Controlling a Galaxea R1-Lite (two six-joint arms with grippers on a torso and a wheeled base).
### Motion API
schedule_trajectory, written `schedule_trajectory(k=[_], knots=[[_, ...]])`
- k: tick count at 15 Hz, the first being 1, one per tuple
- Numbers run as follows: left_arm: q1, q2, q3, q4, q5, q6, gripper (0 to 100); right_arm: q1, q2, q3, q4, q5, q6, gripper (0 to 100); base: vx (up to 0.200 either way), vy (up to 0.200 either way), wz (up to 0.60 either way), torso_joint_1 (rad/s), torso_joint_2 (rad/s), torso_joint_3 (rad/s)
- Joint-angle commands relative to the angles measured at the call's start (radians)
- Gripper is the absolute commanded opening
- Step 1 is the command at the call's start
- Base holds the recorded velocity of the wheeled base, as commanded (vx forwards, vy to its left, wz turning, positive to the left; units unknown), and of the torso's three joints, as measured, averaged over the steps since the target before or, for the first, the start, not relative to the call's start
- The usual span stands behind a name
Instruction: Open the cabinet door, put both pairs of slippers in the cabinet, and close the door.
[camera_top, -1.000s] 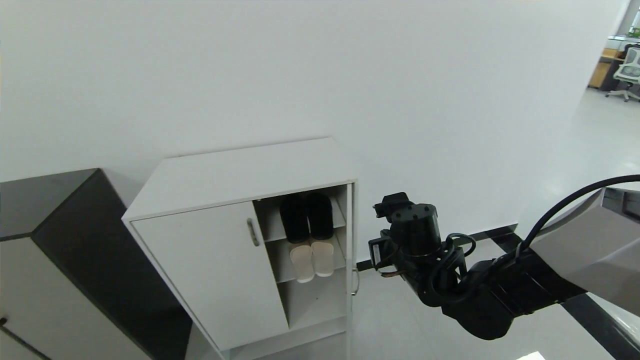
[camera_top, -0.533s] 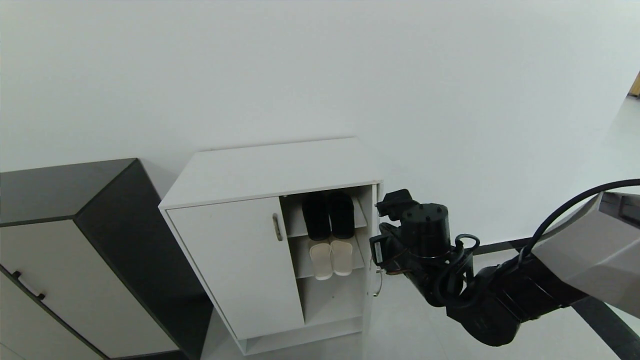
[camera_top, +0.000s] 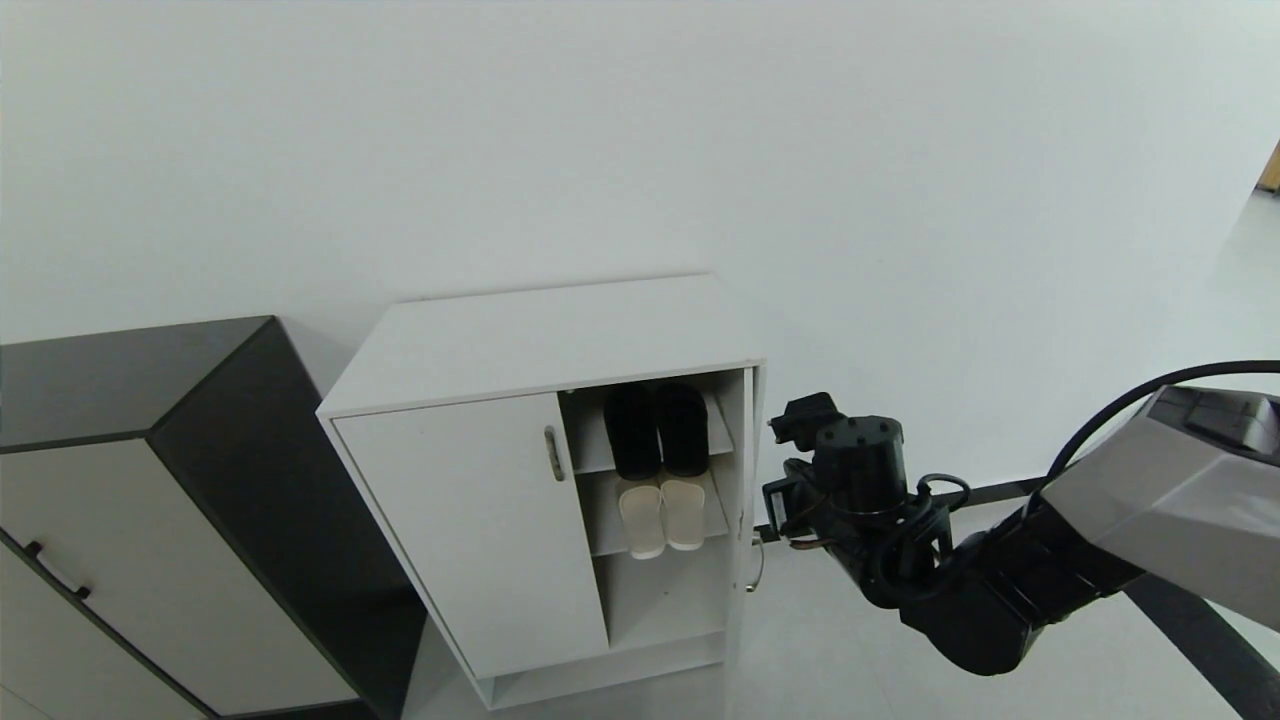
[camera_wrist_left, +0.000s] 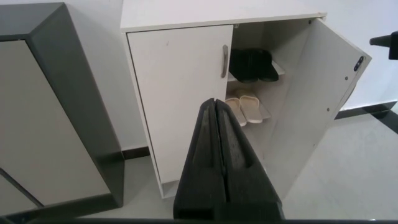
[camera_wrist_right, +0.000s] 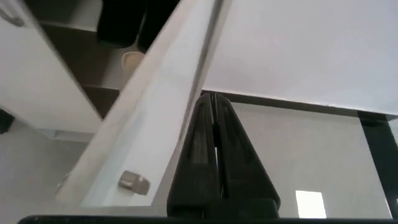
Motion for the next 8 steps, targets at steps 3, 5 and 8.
schedule_trajectory(k=[3, 5, 8], knots=[[0.000, 0.000, 0.000, 0.000, 0.000, -0.001, 0, 0.001, 0.046, -0.017, -0.002, 0.000, 0.002, 0, 0.000, 0.000, 0.00, 0.000, 0.00, 0.000], [0.000, 0.000, 0.000, 0.000, 0.000, -0.001, 0, 0.032, 0.057, -0.048, -0.003, 0.001, 0.044, 0, 0.000, 0.000, 0.00, 0.000, 0.00, 0.000], [0.001, 0.000, 0.000, 0.000, 0.000, -0.001, 0, 0.089, 0.058, -0.085, -0.003, 0.014, 0.147, 0, 0.000, 0.000, 0.00, 0.000, 0.00, 0.000]])
